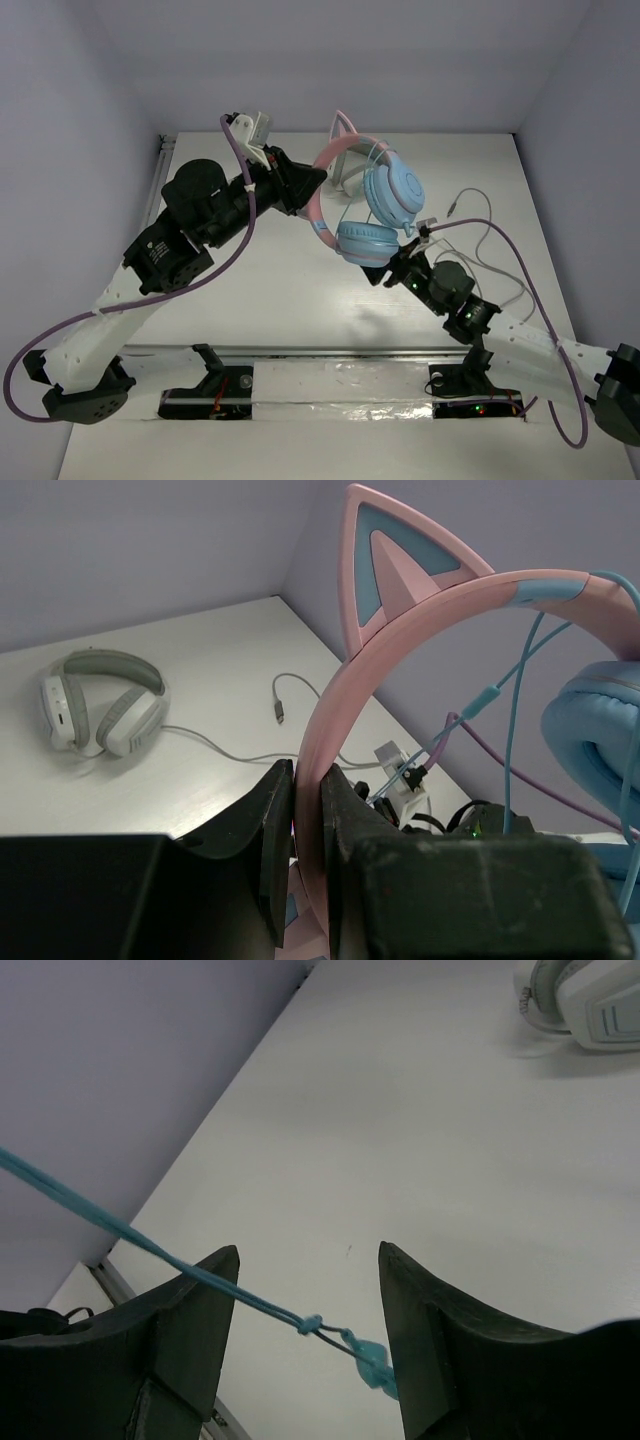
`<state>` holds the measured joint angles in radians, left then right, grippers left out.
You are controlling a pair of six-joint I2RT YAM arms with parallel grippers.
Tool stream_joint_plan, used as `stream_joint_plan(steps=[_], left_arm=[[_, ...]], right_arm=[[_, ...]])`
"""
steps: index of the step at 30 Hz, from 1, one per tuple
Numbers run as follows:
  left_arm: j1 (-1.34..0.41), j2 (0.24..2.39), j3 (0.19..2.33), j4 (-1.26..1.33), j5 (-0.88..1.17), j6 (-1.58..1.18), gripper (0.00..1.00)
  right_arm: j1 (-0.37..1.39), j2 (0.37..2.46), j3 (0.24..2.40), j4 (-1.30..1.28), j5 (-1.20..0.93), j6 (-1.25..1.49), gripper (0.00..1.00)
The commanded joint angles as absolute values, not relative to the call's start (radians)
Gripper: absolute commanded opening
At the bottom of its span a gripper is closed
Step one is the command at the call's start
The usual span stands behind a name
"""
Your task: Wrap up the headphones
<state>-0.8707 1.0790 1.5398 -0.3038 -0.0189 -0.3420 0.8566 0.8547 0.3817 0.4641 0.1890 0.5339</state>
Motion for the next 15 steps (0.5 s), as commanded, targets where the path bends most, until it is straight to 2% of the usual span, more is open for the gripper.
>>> stream_joint_plan(steps=[1,5,9,15], left_arm=[[-0.876,1.054,1.603,-0.195,-0.058,-0.362,0.00],[-0.876,1.060,1.611,-0.196,-0.058,-0.362,0.00],[-0.876,1.062,1.605,-0.192,-0.052,-0.365,0.00],[-0.876,1.068,1.606,-0.187,-0.049,-0.367,0.00]], right_arm=[[0.850,0.827,0.362,0.485,0.189,0.561,0.64],[0.850,0.819,0.353,0.485,0.183,0.566,0.62],[0.850,0.837,0.351,0.512,0.172,0.563,0.51],[0.850,0.916,0.379,0.555,0.156,0.554,0.49]])
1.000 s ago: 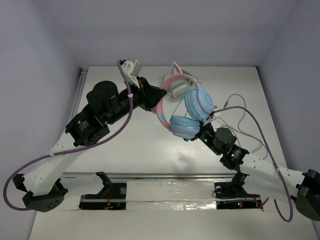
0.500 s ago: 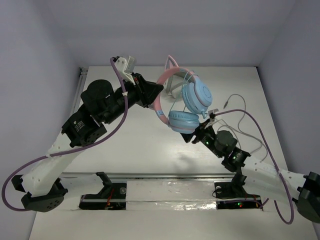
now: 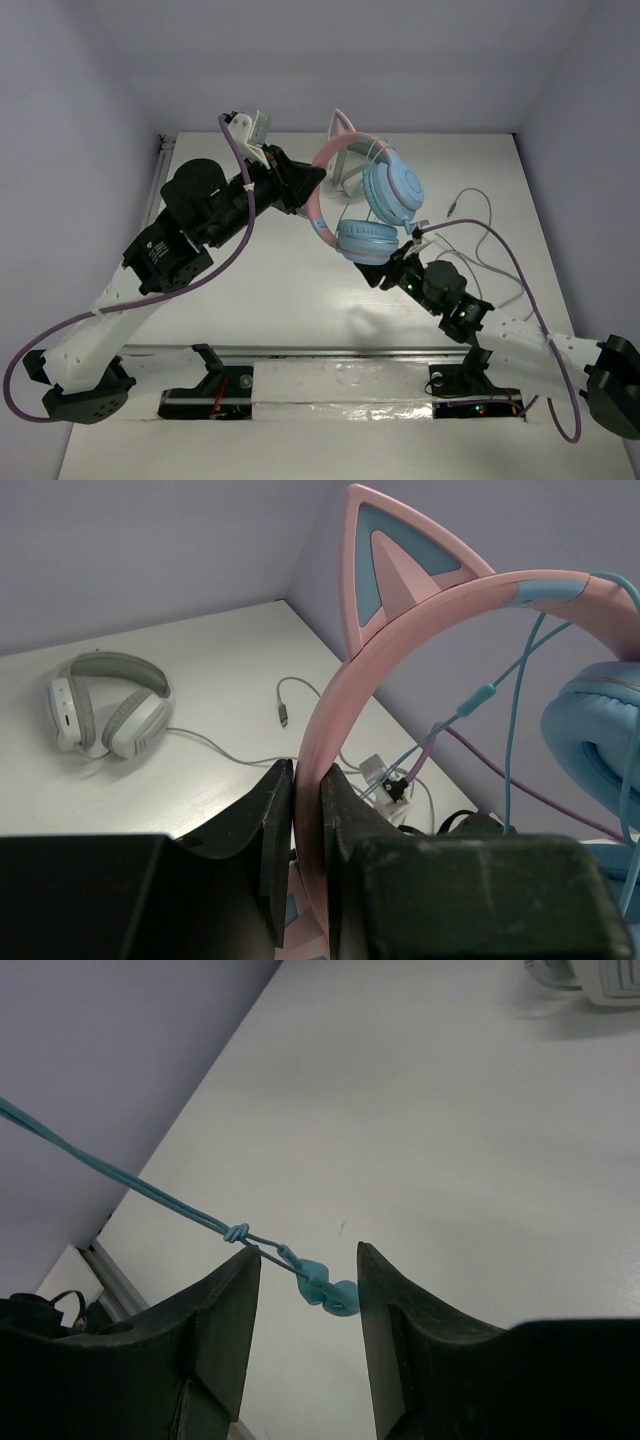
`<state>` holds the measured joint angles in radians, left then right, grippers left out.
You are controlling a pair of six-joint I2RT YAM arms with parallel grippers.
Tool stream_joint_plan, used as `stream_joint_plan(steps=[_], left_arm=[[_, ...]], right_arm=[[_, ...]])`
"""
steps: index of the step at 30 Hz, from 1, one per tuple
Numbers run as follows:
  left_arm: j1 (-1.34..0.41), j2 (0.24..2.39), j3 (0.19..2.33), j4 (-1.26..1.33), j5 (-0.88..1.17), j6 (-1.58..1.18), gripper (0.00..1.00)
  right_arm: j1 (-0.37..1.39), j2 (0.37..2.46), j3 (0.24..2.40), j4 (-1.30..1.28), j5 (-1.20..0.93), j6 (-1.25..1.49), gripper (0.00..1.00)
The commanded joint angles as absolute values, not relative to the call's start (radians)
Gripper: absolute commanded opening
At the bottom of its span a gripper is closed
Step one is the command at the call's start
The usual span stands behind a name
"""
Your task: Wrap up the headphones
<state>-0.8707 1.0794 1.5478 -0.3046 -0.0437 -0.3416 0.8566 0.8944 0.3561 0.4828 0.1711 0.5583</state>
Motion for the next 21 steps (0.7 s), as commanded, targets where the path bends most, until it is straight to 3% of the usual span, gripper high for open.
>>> stream_joint_plan(steps=[1,8,18,21], left_arm=[[-0.876,1.071,1.608,-0.187,-0.051,-0.367,0.00],[-0.876,1.081,1.608,-0.186,-0.052,-0.370,0.00],[-0.876,1.089,1.586,-0.160,-0.138,-0.387,0.00],[-0.876,1.095,1.588,-0.160,-0.242,-0.371,0.00]], right_arm=[[0.850,0.923,0.382,0.564,0.156,0.551,0.49],[0.850,0.904,0.367,0.568,0.167,0.548,0.37],[0.850,0.897,0.371,0.549,0.118,0.569,0.02],[0.868,0.913,0.368,0.549,0.100,0.595,0.00]])
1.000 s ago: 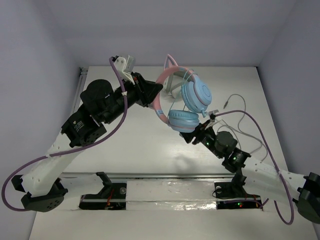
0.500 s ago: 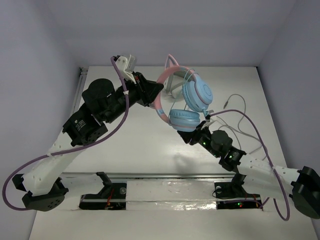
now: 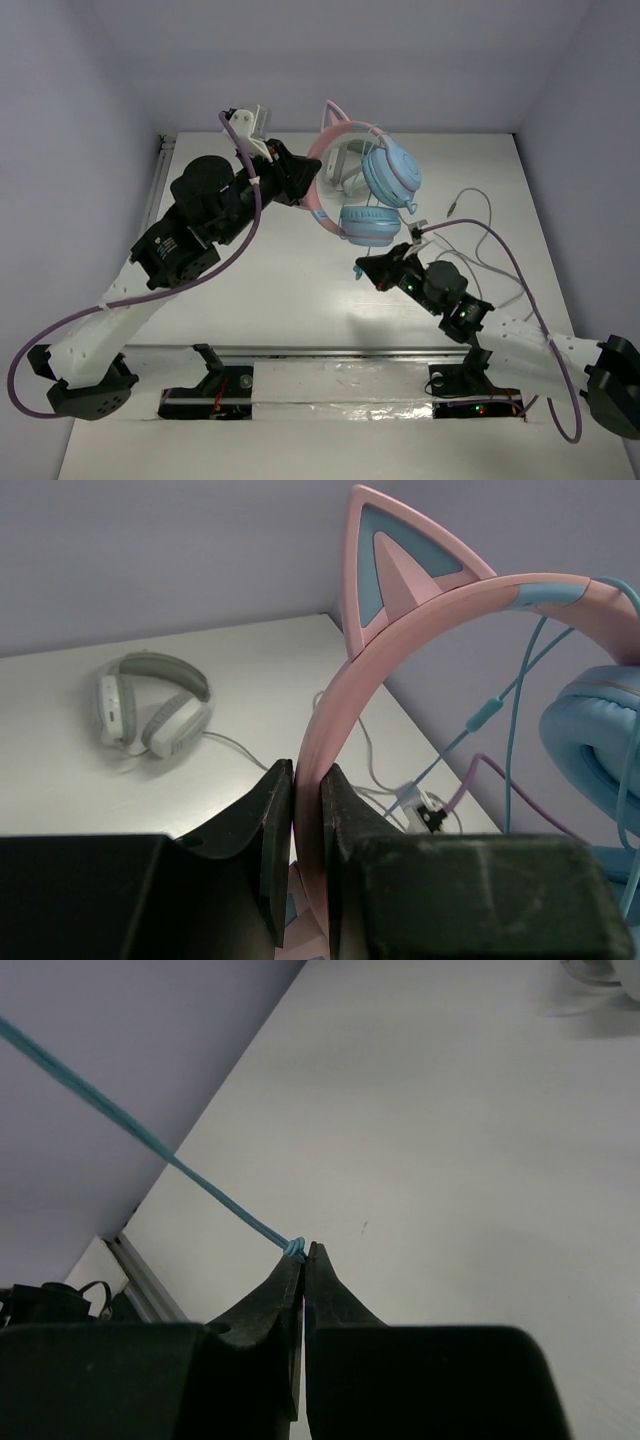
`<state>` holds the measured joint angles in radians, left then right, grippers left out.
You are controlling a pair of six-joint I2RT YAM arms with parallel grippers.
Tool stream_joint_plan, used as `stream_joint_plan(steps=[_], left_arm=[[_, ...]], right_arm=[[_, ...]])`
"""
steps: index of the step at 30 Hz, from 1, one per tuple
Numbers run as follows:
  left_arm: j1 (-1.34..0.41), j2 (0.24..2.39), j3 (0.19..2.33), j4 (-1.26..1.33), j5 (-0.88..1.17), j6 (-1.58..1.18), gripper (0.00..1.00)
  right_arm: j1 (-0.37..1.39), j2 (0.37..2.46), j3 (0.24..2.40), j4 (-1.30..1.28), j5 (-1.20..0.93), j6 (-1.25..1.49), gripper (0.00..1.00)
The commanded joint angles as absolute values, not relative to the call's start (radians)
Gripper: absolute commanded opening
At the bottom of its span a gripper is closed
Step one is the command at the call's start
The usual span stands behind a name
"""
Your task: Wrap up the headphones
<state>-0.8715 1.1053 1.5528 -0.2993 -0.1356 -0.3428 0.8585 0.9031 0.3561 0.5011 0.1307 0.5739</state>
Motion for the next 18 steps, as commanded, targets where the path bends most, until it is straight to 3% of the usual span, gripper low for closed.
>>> stream_joint_plan(steps=[1,18], left_arm=[[-0.876,1.101,1.588,-0.156,-0.282,-0.368,0.00],[-0.798,1.226,1.473,-0.023,-0.543,-0.362,0.00]], right_arm=[[0.877,0.917,0.368,0.546,0.100,0.606,0.00],[1.296,1.002,0.495,0.367,0.394,0.718,0.00]])
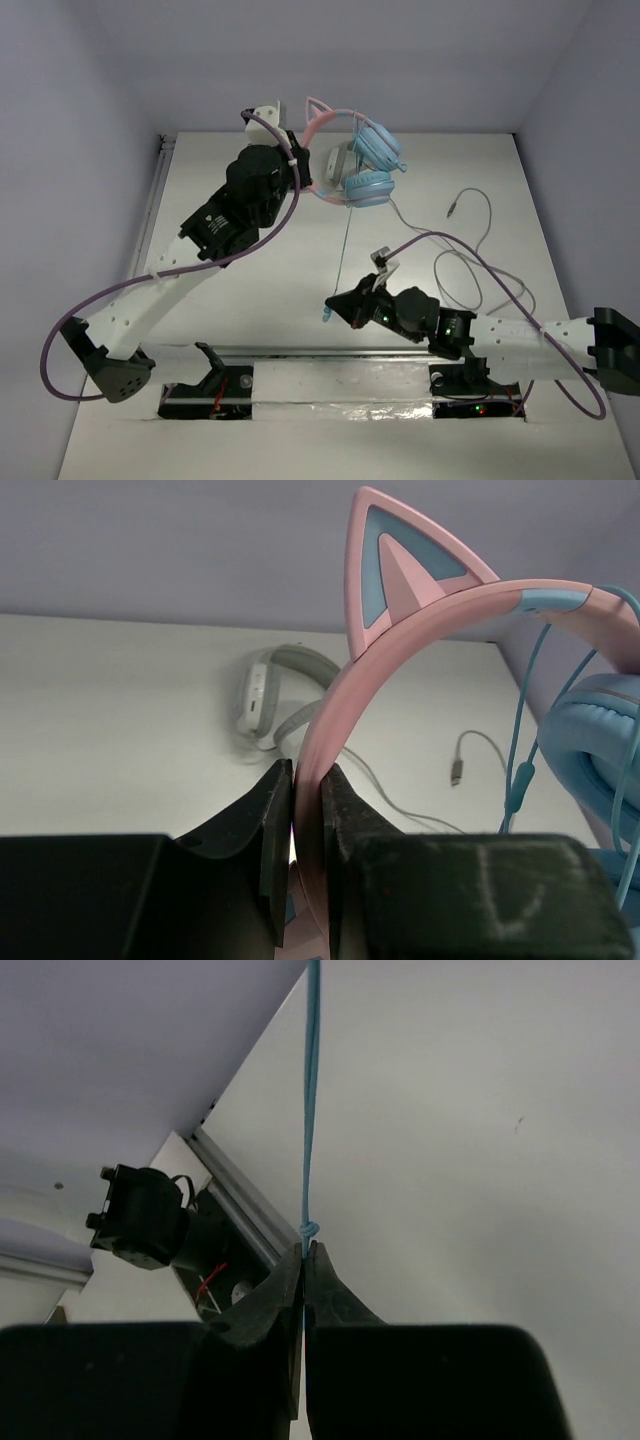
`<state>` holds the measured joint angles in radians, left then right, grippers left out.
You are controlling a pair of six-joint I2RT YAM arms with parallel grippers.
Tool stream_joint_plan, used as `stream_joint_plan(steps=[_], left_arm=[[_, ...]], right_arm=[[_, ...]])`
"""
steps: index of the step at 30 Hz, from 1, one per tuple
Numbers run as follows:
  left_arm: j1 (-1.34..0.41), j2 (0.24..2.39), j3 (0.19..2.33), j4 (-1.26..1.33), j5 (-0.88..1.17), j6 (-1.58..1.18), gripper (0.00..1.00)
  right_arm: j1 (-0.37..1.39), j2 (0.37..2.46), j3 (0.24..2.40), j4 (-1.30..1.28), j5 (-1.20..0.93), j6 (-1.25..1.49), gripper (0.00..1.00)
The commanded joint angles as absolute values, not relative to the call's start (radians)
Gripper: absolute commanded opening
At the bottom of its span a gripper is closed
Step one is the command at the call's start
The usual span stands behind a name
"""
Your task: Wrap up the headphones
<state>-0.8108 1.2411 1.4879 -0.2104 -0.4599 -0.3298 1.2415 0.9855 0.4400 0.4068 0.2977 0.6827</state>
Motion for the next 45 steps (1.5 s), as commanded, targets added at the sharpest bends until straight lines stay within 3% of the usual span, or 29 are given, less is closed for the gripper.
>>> stream_joint_plan(steps=[1,13,27,45], left_arm=[[-0.798,1.229,1.460,-0.018,-0.560,-0.357,0.00],[-0.788,1.204,1.180,0.067,-0.626,-0.399,0.00],[-0.910,1.088,0.776,0.143,-0.661,-0.486,0.00],[-1.221,1.152,0.814,-0.130,-0.871,-0.514,0.00]], right_arm=[[1.313,1.002,0.503,0.367,0.408,0.719,0.00],[1.532,1.129,0.692,0.181,0.641,0.741,0.00],[1.532,1.083,0.828,-0.122,0.773,0.753,0.00],[1.532,1.062,1.023,-0.509,0.917,0.612,0.00]])
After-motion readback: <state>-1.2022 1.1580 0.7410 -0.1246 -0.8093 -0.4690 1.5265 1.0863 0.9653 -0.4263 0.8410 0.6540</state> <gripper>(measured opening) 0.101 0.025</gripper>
